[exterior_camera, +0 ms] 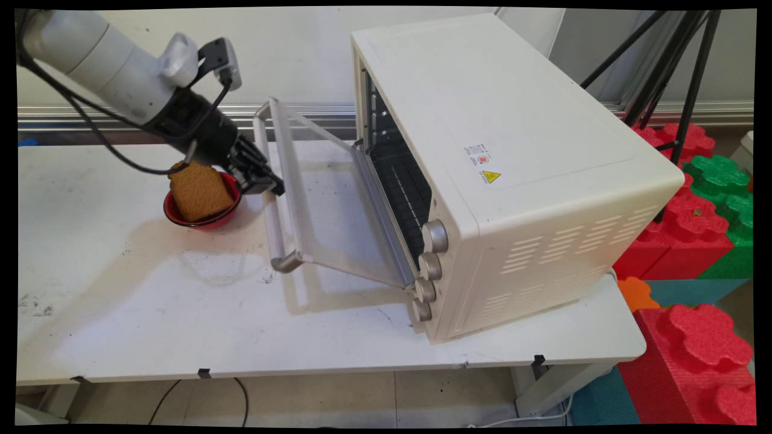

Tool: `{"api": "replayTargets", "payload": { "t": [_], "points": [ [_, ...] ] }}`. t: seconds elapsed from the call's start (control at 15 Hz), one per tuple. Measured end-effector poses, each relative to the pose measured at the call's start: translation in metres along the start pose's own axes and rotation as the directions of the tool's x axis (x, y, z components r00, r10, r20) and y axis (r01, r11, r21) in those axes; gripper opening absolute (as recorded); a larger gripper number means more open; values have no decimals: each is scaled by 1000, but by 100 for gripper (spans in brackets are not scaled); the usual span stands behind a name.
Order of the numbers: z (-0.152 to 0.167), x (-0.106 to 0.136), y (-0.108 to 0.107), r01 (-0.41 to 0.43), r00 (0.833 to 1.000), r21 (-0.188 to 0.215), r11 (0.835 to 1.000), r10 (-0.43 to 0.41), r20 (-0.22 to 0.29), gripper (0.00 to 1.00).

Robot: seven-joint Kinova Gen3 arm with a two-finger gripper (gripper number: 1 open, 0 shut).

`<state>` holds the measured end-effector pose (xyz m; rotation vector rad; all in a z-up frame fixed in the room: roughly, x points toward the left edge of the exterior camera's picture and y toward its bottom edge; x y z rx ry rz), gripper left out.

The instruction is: Open the oven

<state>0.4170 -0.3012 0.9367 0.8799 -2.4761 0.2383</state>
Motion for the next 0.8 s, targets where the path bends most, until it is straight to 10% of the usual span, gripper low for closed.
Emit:
{"api": "replayTargets", "payload": {
  "t": [0.8],
  "points": [
    [23,-50,1,-4,998,3,1000,4,58,0]
  ]
}}
